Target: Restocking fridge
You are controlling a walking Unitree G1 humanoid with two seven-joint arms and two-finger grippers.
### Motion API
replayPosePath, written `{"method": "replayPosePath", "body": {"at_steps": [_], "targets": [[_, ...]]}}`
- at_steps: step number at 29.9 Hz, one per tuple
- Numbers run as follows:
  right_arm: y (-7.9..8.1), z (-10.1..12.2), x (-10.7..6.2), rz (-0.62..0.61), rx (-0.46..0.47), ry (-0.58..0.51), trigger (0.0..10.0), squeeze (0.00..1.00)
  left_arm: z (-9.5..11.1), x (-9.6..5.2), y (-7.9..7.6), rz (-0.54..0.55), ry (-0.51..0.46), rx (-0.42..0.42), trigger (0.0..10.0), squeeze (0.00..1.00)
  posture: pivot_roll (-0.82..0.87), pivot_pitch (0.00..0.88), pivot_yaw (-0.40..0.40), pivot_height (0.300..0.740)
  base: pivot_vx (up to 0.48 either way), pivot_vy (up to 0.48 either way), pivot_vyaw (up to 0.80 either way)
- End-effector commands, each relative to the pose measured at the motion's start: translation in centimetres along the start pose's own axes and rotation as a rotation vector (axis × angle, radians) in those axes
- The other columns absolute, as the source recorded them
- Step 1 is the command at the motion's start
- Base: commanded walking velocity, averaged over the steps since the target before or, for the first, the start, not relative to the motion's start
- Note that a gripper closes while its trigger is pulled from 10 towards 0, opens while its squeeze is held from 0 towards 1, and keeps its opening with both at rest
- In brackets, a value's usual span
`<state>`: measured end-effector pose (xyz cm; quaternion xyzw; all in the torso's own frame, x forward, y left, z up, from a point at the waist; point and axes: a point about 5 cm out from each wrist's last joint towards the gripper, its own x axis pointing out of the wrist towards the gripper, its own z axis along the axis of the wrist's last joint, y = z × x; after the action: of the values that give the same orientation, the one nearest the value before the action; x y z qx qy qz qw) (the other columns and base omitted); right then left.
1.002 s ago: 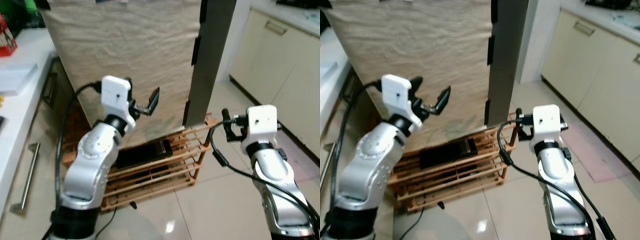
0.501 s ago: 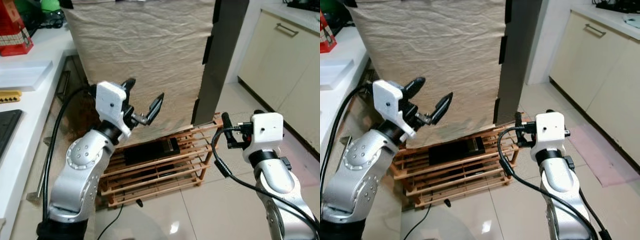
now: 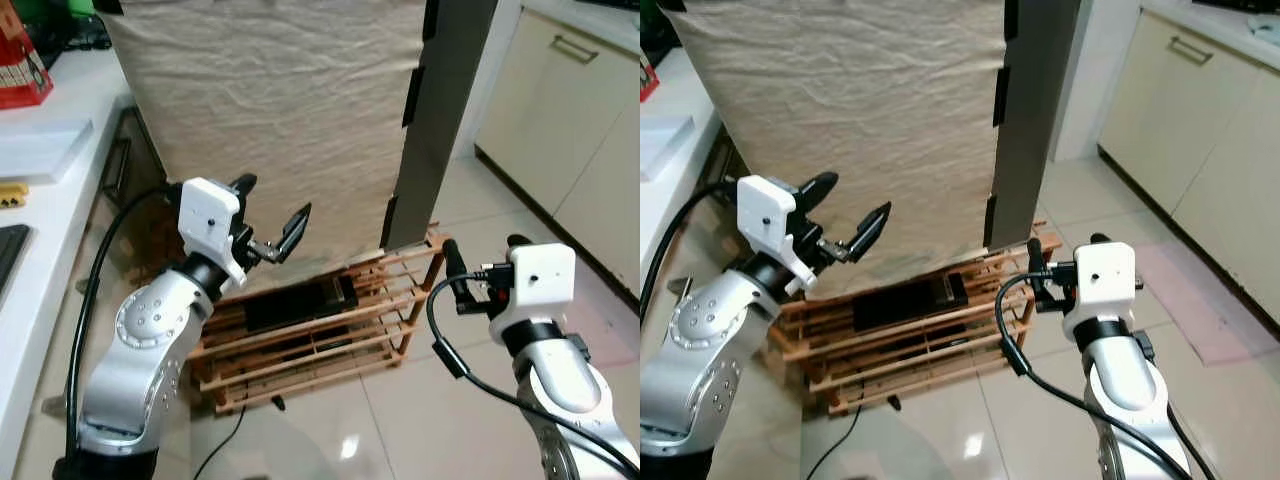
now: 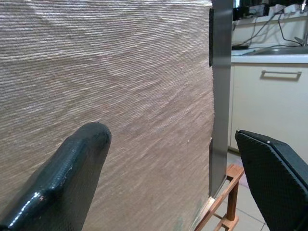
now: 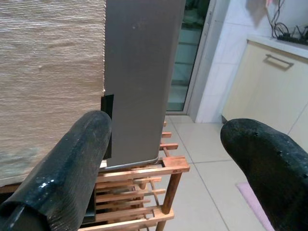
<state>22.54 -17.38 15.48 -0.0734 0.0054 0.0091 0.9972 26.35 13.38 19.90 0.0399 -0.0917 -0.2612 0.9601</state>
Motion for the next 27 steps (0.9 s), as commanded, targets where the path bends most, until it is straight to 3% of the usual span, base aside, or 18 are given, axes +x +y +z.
{"method": "replayPosePath", "body": {"at_steps": [1,11,13,18,20,27], "targets": [[-0.1,0.3,-0.3,-0.007,0.012,-0.007,10.0,0.0,0.8,0.5,0.1,-0.019,-0.022,0.022,10.0,0.0,-0.02,0.019,0.048,0.74,0.0,0.386,-0.71],[-0.3,0.4,-0.5,-0.024,0.026,-0.014,10.0,0.0,1.5,1.0,0.1,-0.035,-0.048,0.016,10.0,0.0,-0.02,0.016,0.058,0.74,0.0,0.384,-0.71],[-0.2,0.5,-0.6,-0.011,0.015,-0.023,10.0,0.0,2.0,0.9,0.0,-0.029,-0.068,0.07,10.0,0.0,-0.02,0.018,0.056,0.74,0.0,0.0,0.0],[-0.1,0.5,-0.7,-0.002,0.018,-0.023,10.0,0.0,2.0,0.9,-0.4,-0.028,-0.067,0.026,10.0,0.0,-0.02,0.023,0.053,0.74,0.0,-0.48,0.0],[-0.1,0.4,-0.8,0.0,0.018,-0.022,10.0,0.0,1.8,0.7,-0.3,-0.015,-0.067,-0.02,10.0,0.0,-0.02,0.024,0.052,0.74,0.0,0.0,0.0],[-0.3,0.5,-0.9,0.013,0.012,-0.021,10.0,0.0,1.4,-0.4,0.7,0.051,-0.07,-0.035,10.0,0.0,-0.02,0.029,0.044,0.74,0.0,0.0,0.0]]}}
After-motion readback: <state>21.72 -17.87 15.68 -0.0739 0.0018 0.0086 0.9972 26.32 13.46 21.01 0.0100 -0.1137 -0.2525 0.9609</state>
